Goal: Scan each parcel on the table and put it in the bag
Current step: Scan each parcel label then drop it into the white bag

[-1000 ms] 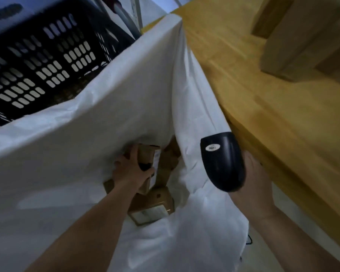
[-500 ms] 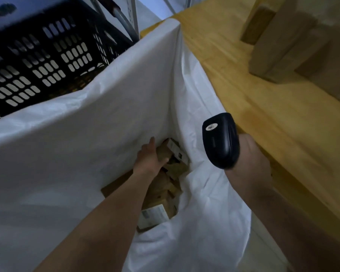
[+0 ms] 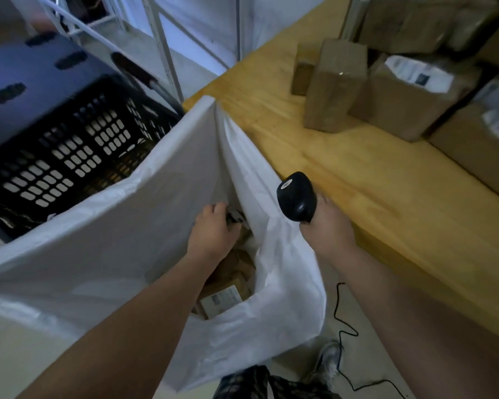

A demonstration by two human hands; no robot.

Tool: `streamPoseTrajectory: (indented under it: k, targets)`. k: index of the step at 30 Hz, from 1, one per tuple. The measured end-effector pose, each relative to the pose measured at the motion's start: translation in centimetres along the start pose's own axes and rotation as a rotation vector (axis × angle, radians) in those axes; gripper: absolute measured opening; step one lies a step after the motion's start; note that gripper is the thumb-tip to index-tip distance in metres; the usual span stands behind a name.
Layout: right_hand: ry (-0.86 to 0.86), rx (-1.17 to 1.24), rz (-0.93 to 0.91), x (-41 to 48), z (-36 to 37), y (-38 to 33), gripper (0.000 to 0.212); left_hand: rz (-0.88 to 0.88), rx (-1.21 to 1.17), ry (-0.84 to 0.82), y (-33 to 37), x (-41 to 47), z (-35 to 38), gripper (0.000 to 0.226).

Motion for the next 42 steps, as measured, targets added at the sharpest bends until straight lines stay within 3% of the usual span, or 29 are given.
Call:
streamPoseTrajectory:
  k: [5,10,16,25,29,36,39,42]
  targets:
    - [0.051,0.093,0.166,-2.2,-6.4,3.5,0.043,0.167,-0.019,0.029,8.1,-1.4,-2.5,0.060]
    - [0.181,0.164,0.223,-4.8,-13.5,8.3,0.021,0.339,-0.009,0.005,17.6,-1.2,-2.7,0.062]
    - [0.255,0.186,0.332,-6.8,-19.4,14.7,0.035,0.466,0.035,-0.042,27.2,-1.2,0.1,0.062]
    - [0.348,0.451,0.340,-5.5,-24.6,20.7,0.008,0.552,-0.024,-0.057,37.5,-0.5,4.1,0.060]
    - [0.330,0.546,0.278,-2.5,-25.2,18.9,0.013,0.523,-0.005,0.024,37.4,1.4,3.1,0.058]
    - [0.263,0.625,0.250,4.1,-23.9,14.8,0.019,0.273,0.247,0.239,33.6,10.2,-3.8,0.070]
    - [0.253,0.645,0.248,6.9,-23.3,12.9,0.014,0.161,0.286,0.221,32.3,13.7,-5.5,0.077]
    - [0.259,0.655,0.277,9.0,-22.5,11.9,0.024,0.115,0.311,0.161,31.3,16.3,-5.7,0.079]
Point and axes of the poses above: each hand's wrist, its own x-axis towards the middle knuckle, its own z-axis out of the palm, y = z × x, the point moved 9 cm from there along x, towards the middle knuckle, and after that the axes turned 3 degrees about -y, right-handed, at the moved point
